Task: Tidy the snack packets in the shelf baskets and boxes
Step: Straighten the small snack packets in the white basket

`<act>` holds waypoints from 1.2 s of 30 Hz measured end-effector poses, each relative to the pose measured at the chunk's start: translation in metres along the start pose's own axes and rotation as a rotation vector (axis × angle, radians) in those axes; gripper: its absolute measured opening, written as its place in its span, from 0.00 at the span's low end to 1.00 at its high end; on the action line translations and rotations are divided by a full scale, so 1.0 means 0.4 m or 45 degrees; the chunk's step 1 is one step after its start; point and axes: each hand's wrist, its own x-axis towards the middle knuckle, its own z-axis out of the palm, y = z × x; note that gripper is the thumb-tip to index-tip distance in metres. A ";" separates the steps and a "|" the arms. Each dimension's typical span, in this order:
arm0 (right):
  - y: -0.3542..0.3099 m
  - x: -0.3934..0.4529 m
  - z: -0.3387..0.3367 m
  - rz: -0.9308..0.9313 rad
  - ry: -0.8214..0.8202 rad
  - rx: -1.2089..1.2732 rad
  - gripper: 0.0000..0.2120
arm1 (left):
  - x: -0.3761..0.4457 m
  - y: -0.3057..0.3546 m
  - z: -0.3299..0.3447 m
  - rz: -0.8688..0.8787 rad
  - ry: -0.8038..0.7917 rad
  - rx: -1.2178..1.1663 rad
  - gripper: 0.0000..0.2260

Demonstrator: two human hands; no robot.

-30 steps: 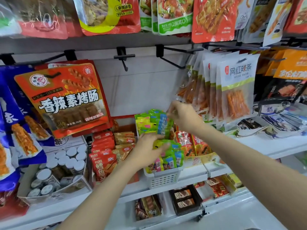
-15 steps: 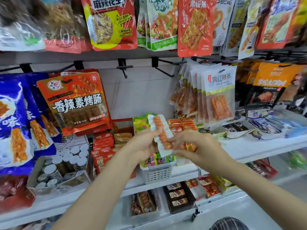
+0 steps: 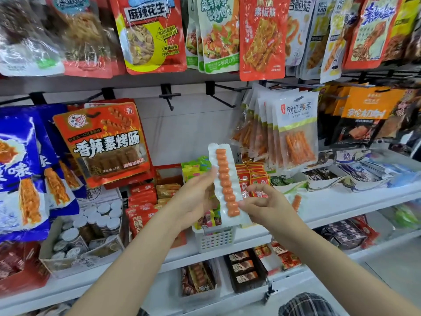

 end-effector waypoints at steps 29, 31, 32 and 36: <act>-0.035 0.055 -0.022 0.496 -0.520 0.902 0.22 | 0.060 0.003 -0.064 0.116 -0.029 -0.445 0.16; -0.050 0.070 -0.042 0.468 -0.536 0.739 0.35 | 0.067 -0.002 -0.069 0.113 0.122 -0.331 0.10; -0.061 0.077 -0.057 0.451 -0.549 0.644 0.40 | 0.070 -0.005 -0.072 0.105 0.184 -0.318 0.10; -0.105 0.117 -0.063 0.090 -0.300 -0.170 0.27 | 0.091 -0.016 -0.077 0.054 0.335 -0.404 0.13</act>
